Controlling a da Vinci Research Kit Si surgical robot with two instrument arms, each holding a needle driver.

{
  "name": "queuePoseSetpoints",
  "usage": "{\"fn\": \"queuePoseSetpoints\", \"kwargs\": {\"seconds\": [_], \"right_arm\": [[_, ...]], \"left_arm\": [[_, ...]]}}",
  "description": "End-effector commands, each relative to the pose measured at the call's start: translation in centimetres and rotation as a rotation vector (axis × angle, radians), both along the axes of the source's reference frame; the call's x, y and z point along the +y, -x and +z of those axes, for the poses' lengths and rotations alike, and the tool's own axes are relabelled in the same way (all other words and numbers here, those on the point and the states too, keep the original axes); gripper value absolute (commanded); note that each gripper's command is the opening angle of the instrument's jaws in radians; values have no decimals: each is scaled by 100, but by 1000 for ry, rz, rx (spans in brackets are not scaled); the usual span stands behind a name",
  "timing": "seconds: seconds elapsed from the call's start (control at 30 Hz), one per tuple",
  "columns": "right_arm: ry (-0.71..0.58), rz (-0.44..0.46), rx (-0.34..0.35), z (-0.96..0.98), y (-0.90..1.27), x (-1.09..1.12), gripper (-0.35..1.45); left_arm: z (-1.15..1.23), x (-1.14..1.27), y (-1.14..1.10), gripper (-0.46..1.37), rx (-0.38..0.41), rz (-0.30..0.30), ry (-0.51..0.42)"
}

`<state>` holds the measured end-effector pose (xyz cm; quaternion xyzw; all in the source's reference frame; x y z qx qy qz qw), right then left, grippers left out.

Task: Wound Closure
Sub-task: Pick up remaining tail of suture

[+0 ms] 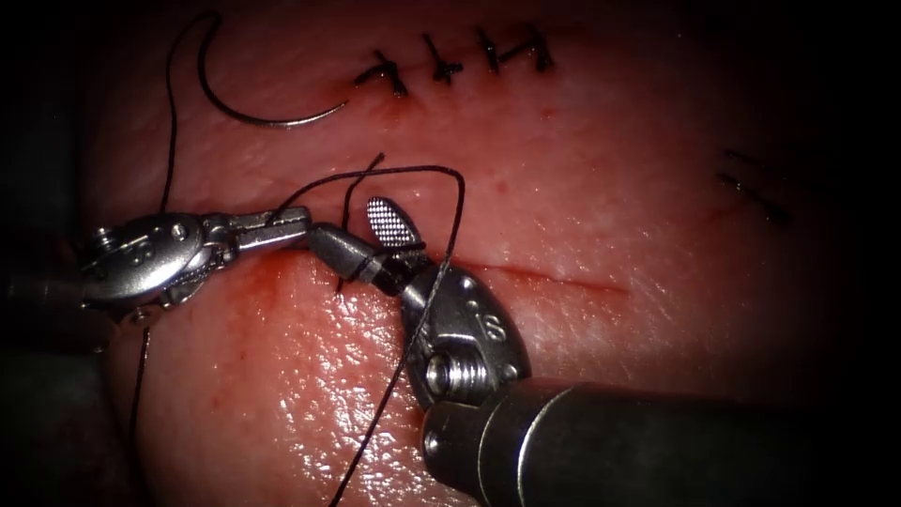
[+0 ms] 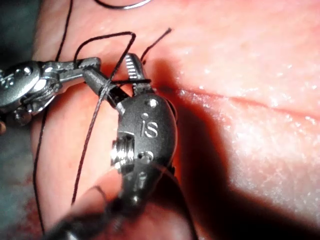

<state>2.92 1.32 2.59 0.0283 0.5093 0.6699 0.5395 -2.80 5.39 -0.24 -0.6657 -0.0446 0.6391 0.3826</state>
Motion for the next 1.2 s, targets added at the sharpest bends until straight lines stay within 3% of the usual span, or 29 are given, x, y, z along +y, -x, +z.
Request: {"fn": "queuePoseSetpoints", "kwargs": {"seconds": [0.03,0.17,0.47,0.6,0.9,1.07,1.2], "right_arm": [[1,2,-3,2,0,0,47],[0,3,-7,5,0,1,42],[-37,69,-66,15,6,8,39],[-83,107,-76,24,10,15,49],[-176,173,-175,42,12,29,78],[-255,146,-189,59,6,34,113],[-298,136,-191,74,-2,30,112]], "left_arm": [[0,-2,2,-35,-25,-4,12],[1,-5,4,-35,-75,-23,34],[1,-8,1,-35,-78,-28,87],[-2,-11,1,-35,-80,-14,127],[-7,-16,7,-35,-94,14,179],[-7,-17,13,-35,-99,17,197],[-4,-18,18,-35,-89,40,207]]}}
